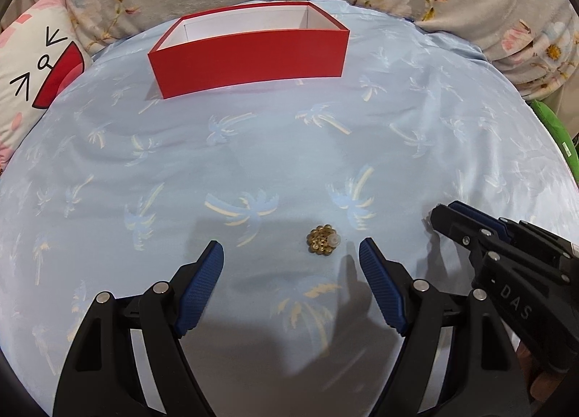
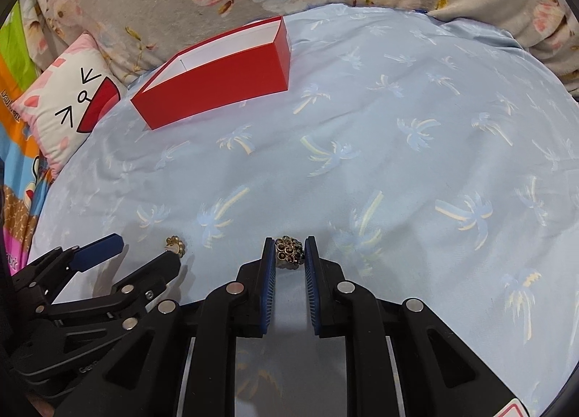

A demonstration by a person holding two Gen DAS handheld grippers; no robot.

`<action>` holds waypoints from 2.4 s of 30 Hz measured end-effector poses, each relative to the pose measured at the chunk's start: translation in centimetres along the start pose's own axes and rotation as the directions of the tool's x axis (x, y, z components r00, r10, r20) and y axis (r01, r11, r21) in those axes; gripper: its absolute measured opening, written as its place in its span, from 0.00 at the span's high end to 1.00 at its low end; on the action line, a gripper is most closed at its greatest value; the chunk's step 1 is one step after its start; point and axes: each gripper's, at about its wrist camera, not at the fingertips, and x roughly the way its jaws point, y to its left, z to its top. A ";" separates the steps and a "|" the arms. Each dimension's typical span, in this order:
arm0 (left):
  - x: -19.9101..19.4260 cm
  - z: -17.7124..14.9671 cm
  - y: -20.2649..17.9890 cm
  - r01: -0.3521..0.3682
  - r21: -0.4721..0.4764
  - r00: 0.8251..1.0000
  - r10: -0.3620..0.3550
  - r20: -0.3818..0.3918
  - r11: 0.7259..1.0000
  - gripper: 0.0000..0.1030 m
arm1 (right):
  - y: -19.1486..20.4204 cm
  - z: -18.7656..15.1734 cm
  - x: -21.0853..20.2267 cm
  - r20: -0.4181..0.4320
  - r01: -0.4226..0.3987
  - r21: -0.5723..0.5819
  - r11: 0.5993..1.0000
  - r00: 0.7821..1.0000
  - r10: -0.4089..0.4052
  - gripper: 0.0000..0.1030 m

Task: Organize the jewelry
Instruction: 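Close the right tool on the small gold flower ring, then carry the flower ring over the red box with the right tool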

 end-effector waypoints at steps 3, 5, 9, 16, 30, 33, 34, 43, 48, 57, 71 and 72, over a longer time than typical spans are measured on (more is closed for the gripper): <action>0.5 0.2 -0.4 0.012 -0.001 1.000 -0.012 -0.004 1.000 0.38 | -0.1 -0.2 -0.2 0.002 -0.001 0.000 1.000 1.000 0.001 0.85; 1.0 0.3 -0.6 0.021 -0.001 1.000 -0.021 -0.015 1.000 0.43 | -0.1 -0.3 -0.2 0.000 -0.003 0.002 1.000 1.000 0.003 0.85; 1.1 0.2 -0.9 -0.003 0.009 1.000 0.003 0.006 1.000 0.51 | -0.2 -0.4 -0.3 0.001 -0.003 0.004 1.000 1.000 0.003 0.85; 1.0 0.4 -0.7 -0.003 0.013 1.000 0.003 0.012 1.000 0.80 | -0.2 -0.4 -0.3 0.000 -0.002 0.005 1.000 1.000 0.002 0.85; 0.3 0.7 0.2 0.006 -0.012 1.000 -0.006 0.017 1.000 0.82 | 1.3 -0.1 -0.9 0.010 -0.021 -0.021 1.000 1.000 0.022 0.85; -0.2 1.2 0.7 0.000 -0.023 1.000 0.000 0.027 1.000 0.82 | 1.8 0.3 -1.3 0.020 -0.034 -0.028 0.999 0.999 0.034 0.85; -0.4 1.4 0.9 -0.003 -0.027 0.999 0.004 0.032 1.000 0.82 | 2.0 0.5 -1.4 0.024 -0.038 -0.032 0.999 0.999 0.039 0.85; -1.6 4.8 2.9 -0.042 -0.051 0.995 0.047 0.087 0.998 0.82 | 4.6 3.6 -2.0 0.072 -0.065 -0.099 0.993 0.995 0.072 0.85; -1.9 7.6 4.1 -0.056 -0.064 0.990 0.064 0.125 0.996 0.82 | 6.3 6.4 -1.6 0.096 -0.086 -0.137 0.987 0.990 0.100 0.85; -1.5 13.0 6.5 -0.084 -0.092 0.977 0.100 0.188 0.992 0.82 | 8.8 11.7 0.0 0.142 -0.089 -0.186 0.979 0.983 0.116 0.85; 1.5 19.2 10.0 -0.139 -0.134 0.960 0.167 0.223 0.981 0.82 | 10.7 19.2 4.7 0.188 -0.054 -0.209 0.976 0.978 0.094 0.85; 1.8 19.7 10.2 -0.142 -0.137 0.959 0.171 0.224 0.980 0.82 | 10.7 19.7 5.1 0.191 -0.048 -0.210 0.977 0.978 0.089 0.85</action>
